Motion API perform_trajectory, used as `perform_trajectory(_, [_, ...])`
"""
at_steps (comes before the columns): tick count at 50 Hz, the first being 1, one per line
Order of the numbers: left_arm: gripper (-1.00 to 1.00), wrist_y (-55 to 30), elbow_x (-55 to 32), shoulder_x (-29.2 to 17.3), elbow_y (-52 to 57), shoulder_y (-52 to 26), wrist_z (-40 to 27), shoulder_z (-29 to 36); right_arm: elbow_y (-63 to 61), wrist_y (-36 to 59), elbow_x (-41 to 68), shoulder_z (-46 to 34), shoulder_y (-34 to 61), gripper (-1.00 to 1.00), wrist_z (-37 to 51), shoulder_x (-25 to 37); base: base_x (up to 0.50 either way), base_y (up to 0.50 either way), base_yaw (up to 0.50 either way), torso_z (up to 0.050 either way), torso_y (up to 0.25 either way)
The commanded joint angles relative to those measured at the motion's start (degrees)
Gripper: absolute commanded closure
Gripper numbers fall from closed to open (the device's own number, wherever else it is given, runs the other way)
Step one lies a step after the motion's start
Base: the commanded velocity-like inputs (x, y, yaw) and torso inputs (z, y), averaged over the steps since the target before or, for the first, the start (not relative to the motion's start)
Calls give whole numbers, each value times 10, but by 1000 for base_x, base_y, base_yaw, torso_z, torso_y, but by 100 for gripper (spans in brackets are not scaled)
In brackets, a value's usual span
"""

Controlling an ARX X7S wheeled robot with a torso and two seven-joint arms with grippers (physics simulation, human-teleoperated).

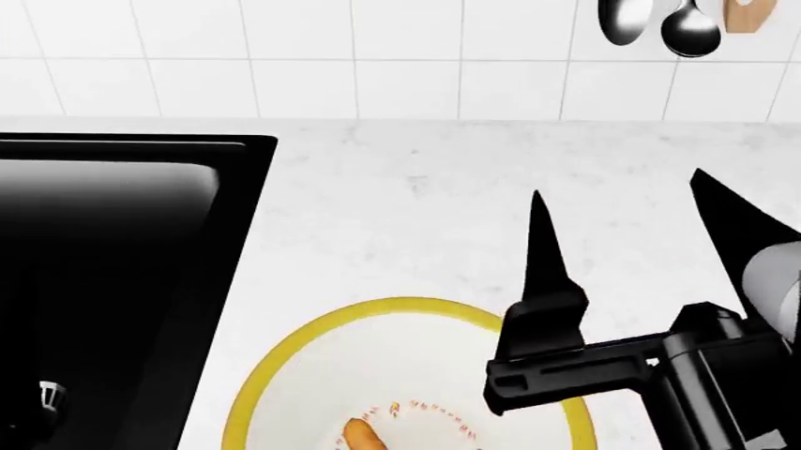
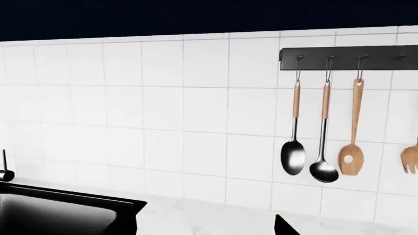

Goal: There is a mixed pile of frozen fruits and vegetables on the counter. Locate all the frozen vegetables and place the items in a bowl on the counter. Take all the frozen fruits and defrost them in a running sink.

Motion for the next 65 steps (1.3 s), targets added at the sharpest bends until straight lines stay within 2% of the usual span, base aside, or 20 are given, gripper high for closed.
perform_trajectory(1, [-100,8,-30,-17,0,3,-17,-23,-24,-37,-71,58,-120,-100,-31,-19,0,0,0,0,250])
perform_trajectory(4, [-100,16,-13,-11,-4,13,-8,-21,-24,-30,-96,46,-127,-100,-31,-13,0,0,0,0,94])
perform_trajectory(7, [-100,22,-21,-16,-8,16,-8,-33,-34,-22,-69,52,-121,-100,-19,-1,0,0,0,0,0])
perform_trajectory(11, [-100,24,-16,-18,-19,22,-4,-35,6,5,-130,-12,-70,-100,-6,2,0,0,0,0,0])
perform_trajectory(13, [-100,27,1,-13,-28,26,2,-29,18,-6,-116,-13,-87,-100,-25,-12,0,0,0,0,0])
perform_trajectory(17, [-100,20,10,-17,-21,23,-4,-17,-8,-9,-150,-33,-96,-100,-43,7,0,0,0,0,0])
perform_trajectory(19, [-100,13,-8,-23,-19,15,-17,-21,-18,-23,-136,-8,-102,-100,-42,5,0,0,0,0,0])
perform_trajectory(21, [-100,12,-11,-25,-20,13,-19,-21,-23,-10,-138,-15,-97,-100,-29,12,0,0,0,0,0])
perform_trajectory(30, [-100,23,-24,-38,-15,30,-22,-50,-45,1,-31,29,-74,-100,32,30,0,0,0,0,0])
perform_trajectory(33, [-100,15,-30,-39,-15,14,-32,-38,-46,7,-34,15,-68,-100,40,27,-487,11,0,0,0])
perform_trajectory(36, [-100,18,-56,-52,-7,23,-41,-59,-48,8,-29,16,-67,-100,46,29,-448,26,0,0,0])
perform_trajectory(49, [-100,16,-84,-64,-1,12,-62,-59,-54,2,-19,11,-64,-100,52,25,-409,13,0,0,0])
perform_trajectory(55, [-100,15,-77,-60,-6,5,-59,-44,-60,-5,-27,14,-66,-100,42,30,-32,123,0,0,0])
perform_trajectory(61, [-100,21,-88,-70,-2,16,-57,-58,-65,-13,-34,14,-72,-100,31,29,76,478,0,0,0])
perform_trajectory(65, [-100,18,-86,-66,-5,5,-62,-45,-68,-18,-37,17,-77,-100,26,30,138,500,0,0,0])
